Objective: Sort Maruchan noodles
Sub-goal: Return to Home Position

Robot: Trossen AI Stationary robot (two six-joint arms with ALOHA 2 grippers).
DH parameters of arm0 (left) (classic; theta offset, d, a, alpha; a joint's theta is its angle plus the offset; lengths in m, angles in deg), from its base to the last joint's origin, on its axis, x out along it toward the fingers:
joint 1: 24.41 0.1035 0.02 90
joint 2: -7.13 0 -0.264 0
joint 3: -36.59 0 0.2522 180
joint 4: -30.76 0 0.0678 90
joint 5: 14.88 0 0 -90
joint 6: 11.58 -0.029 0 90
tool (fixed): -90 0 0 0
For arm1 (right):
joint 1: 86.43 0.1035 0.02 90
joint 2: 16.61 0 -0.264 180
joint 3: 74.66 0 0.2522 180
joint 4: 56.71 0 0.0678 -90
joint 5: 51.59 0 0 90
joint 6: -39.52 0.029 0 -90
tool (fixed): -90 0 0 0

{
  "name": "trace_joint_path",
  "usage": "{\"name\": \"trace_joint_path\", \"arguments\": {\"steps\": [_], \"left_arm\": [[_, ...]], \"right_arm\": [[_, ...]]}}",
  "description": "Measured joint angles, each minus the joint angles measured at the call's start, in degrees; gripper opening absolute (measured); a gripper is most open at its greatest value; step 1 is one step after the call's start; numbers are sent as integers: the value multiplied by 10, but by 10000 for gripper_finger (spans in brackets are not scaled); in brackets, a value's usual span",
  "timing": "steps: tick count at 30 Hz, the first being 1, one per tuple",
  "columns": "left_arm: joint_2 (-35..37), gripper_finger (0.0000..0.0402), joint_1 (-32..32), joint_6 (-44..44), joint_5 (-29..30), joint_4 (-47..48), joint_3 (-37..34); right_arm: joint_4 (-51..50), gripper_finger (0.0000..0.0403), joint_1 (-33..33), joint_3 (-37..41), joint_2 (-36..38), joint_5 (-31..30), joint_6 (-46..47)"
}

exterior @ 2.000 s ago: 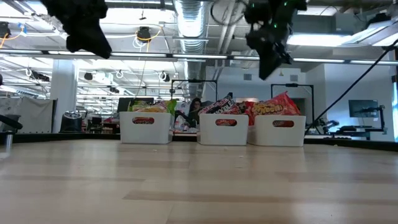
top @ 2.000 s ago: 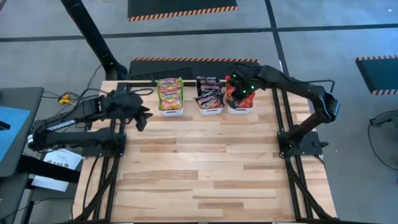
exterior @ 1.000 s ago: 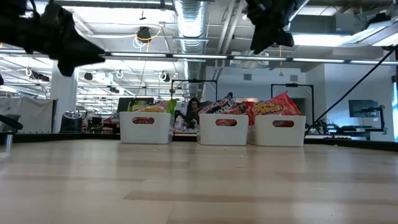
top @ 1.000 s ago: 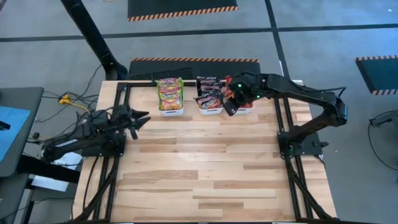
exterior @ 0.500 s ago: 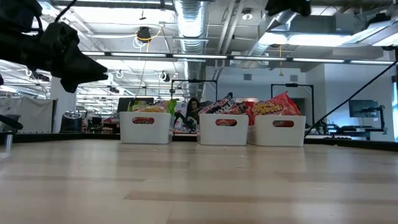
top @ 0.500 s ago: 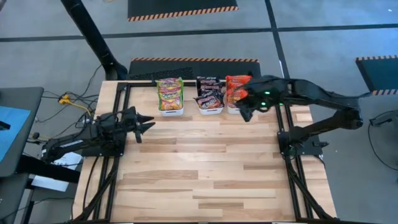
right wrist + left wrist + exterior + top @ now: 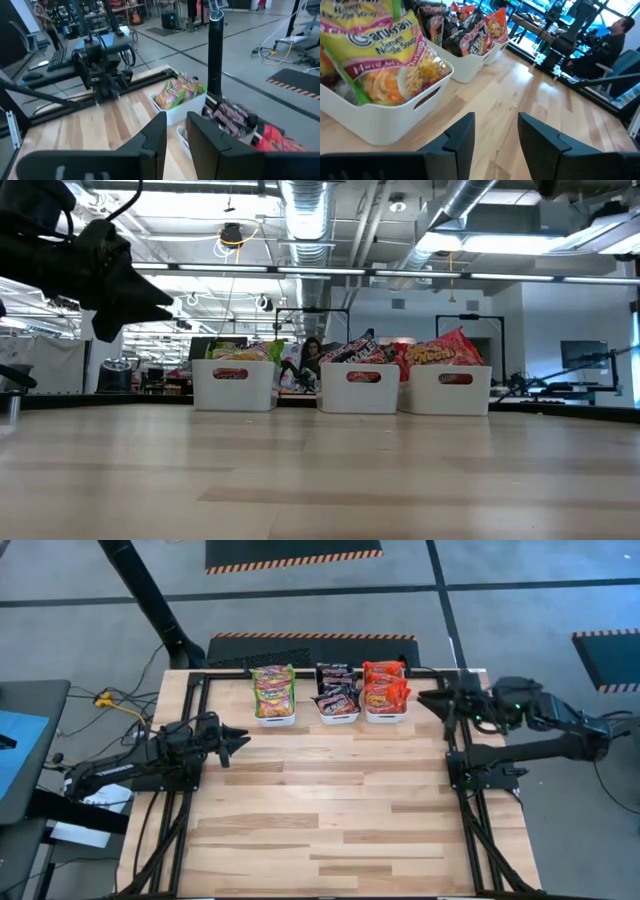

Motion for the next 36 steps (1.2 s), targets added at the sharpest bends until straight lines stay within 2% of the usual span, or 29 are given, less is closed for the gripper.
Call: {"name": "trace_joint_path", "arguments": {"steps": [5,12,15,20,29,36], "left_arm": [[-4,135,0,-3,1,0,0],[-4,135,0,-137,1,1,0],[-4,135,0,-166,2,1,0],[-4,135,0,-182,21,0,0],[-4,135,0,-185,45,-2,0],[-4,135,0,-236,53,-3,0]], "right_arm": [[20,102,0,115,118,3,1],[108,102,0,280,248,9,30],[142,102,0,343,291,14,49],[197,102,0,414,354,63,79],[241,102,0,476,360,146,110],[284,102,3,534,360,144,127]]}}
